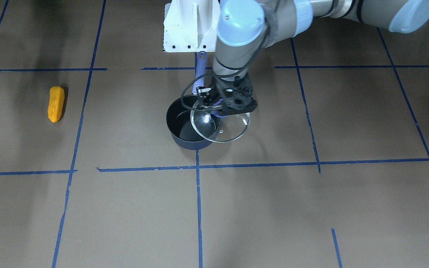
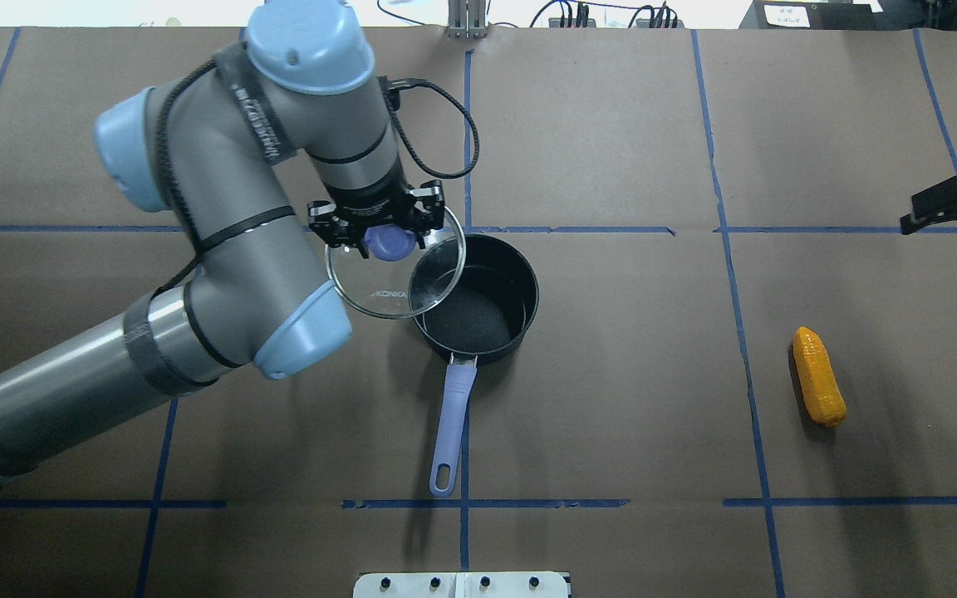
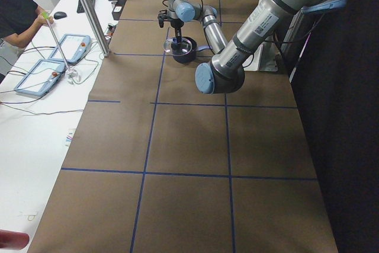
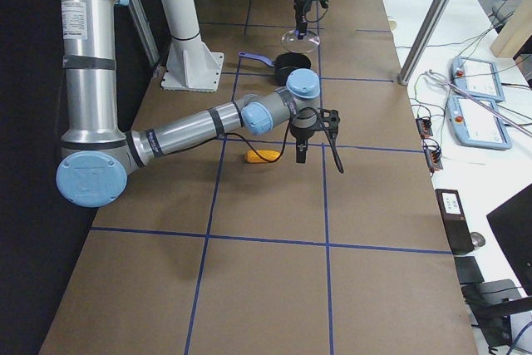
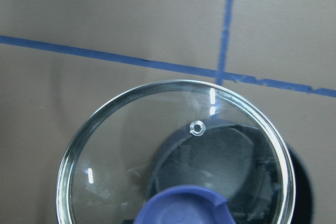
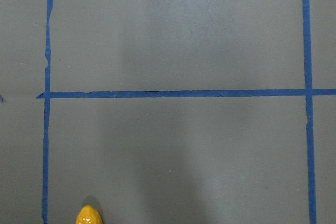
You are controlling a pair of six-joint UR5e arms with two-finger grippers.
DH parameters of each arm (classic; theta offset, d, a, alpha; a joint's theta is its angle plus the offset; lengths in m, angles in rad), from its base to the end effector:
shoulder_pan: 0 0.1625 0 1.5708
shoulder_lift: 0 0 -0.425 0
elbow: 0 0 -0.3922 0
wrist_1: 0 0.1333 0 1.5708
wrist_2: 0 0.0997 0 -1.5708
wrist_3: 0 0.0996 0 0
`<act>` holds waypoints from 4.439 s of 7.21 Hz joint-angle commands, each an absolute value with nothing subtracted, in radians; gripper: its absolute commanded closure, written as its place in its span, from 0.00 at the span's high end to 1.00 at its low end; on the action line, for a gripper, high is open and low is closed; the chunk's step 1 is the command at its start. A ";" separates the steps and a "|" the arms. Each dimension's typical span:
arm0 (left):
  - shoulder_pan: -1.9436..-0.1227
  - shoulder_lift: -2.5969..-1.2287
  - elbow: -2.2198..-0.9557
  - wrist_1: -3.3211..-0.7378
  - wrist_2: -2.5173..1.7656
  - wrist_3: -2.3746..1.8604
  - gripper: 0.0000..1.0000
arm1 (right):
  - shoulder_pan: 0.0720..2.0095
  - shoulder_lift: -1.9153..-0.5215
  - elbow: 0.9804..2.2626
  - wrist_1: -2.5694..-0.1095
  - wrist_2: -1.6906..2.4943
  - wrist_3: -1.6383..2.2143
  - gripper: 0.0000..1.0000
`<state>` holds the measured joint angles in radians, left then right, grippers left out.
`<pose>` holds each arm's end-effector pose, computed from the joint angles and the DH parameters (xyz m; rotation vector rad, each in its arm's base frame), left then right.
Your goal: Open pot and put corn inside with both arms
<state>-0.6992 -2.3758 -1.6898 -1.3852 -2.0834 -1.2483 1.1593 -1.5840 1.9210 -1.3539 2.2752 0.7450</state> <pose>0.4622 -0.4990 0.1412 -0.0735 0.8684 -0.1634 -0.1326 -0.4759 0.4699 0.0693 -0.8635 0.1174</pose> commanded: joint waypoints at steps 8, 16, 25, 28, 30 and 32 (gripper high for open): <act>-0.674 -2.146 -1.822 -1.400 -2.095 -1.247 0.09 | 0.838 -1.594 1.957 -1.241 2.095 1.058 1.00; -0.614 -2.052 -1.755 -1.598 -2.095 -1.250 0.12 | 0.838 -1.606 1.959 -1.241 2.095 1.058 1.00; -0.615 -2.045 -1.732 -1.597 -2.094 -1.249 0.43 | 0.833 -1.615 1.959 -1.241 2.094 1.057 1.00; -0.615 -2.045 -1.726 -1.601 -2.094 -1.249 0.43 | 0.833 -1.614 1.959 -1.241 2.094 1.057 1.00; -0.615 -2.043 -1.726 -1.601 -2.094 -1.250 0.66 | 0.833 -1.615 1.959 -1.241 2.094 1.057 1.00; -0.617 -2.031 -1.733 -1.603 -2.092 -1.252 1.00 | 0.833 -1.617 1.959 -1.241 2.094 1.057 1.00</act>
<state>-0.6162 -2.0369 -1.7293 -1.6025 -2.0935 -1.2504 0.8330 -1.6157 1.9589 -1.2410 2.0939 1.0569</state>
